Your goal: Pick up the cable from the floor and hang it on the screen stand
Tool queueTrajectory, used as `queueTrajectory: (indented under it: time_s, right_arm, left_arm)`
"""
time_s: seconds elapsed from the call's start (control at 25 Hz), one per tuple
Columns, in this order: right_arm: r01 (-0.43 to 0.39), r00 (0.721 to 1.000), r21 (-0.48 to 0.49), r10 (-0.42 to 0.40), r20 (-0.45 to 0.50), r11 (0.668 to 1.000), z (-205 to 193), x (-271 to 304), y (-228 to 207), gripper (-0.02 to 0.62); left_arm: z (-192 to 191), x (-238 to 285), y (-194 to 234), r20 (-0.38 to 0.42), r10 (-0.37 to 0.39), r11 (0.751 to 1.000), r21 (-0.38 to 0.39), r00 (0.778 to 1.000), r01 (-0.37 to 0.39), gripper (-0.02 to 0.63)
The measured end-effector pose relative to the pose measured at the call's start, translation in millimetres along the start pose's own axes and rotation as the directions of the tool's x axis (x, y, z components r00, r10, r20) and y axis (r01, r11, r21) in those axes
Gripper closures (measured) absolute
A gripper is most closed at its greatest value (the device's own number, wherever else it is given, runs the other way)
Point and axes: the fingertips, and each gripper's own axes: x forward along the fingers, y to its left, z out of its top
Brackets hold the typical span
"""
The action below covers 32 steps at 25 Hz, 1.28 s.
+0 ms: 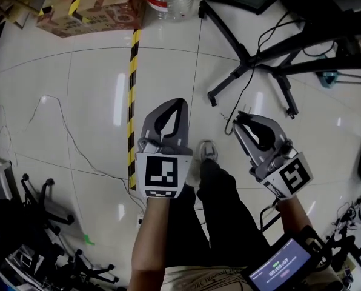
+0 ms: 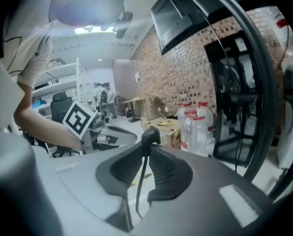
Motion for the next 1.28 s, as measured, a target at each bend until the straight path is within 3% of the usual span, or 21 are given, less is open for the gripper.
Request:
queueTrajectory:
  time_s: [0.16, 0.36, 0.64, 0.92, 1.12, 1.28]
  right_arm:
    - [0.018, 0.995, -0.056, -0.013, 0.101, 0.998, 116.5, -13.0, 8.5, 0.549]
    - [0.031, 0.981, -0.124, -0.006, 0.194, 0.992, 239.0, -43.0, 29.0, 0.549]
    - [0.002, 0.967, -0.239, 0.059, 0.250, 0.971, 373.7, -89.0, 68.7, 0.549]
    - [0.100, 0.937, -0.281, 0.004, 0.349, 0.955, 451.5, -134.4, 48.6, 0.549]
    - [0.151, 0.918, -0.352, 0.001, 0.397, 0.924, 478.1, -167.2, 22.4, 0.549]
    - [0.224, 0.899, -0.402, -0.028, 0.438, 0.888, 523.2, -197.1, 5.5, 0.549]
  left_arm:
    - [107.4, -35.8, -8.6, 0.096, -0.018, 1.000, 0.022, 0.995, 0.016, 0.586]
    - [230.2, -95.7, -21.7, 0.222, -0.047, 0.998, 0.054, 0.974, 0.035, 0.586]
    - [331.8, -152.9, -45.7, 0.269, -0.062, 0.990, 0.140, 0.961, 0.025, 0.586]
    - [436.4, -147.0, -59.7, 0.358, -0.116, 0.967, 0.254, 0.927, 0.022, 0.586]
    - [480.7, -140.4, -108.0, 0.424, -0.212, 0.950, 0.302, 0.880, 0.083, 0.586]
    - [503.5, -141.6, -140.9, 0.450, -0.306, 0.924, 0.354, 0.839, 0.147, 0.586]
